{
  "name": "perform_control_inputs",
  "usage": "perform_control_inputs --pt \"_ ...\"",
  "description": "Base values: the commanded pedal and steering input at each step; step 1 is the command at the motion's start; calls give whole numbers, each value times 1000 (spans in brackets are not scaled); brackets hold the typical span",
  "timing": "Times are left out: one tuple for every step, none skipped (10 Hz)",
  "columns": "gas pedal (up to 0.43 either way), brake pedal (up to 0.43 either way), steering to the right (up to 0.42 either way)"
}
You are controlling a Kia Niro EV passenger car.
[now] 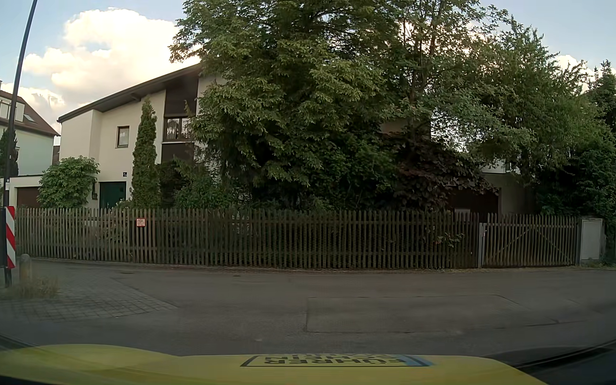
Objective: Follow the waypoints while adhering to traffic rules and regulations
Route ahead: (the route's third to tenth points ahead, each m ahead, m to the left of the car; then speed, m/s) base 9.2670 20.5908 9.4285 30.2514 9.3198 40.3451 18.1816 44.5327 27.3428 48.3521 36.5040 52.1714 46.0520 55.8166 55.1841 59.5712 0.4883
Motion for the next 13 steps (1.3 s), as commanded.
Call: perform_control_inputs --pt "0 73 5" --pt "0 73 6" --pt "0 73 5" --pt "0 73 5" --pt "0 61 6" --pt "0 61 6" --pt "0 61 6" --pt "0 67 6" --pt "0 85 6" --pt "0 110 6" --pt "0 116 6" --pt "0 122 5" --pt "0 134 6"
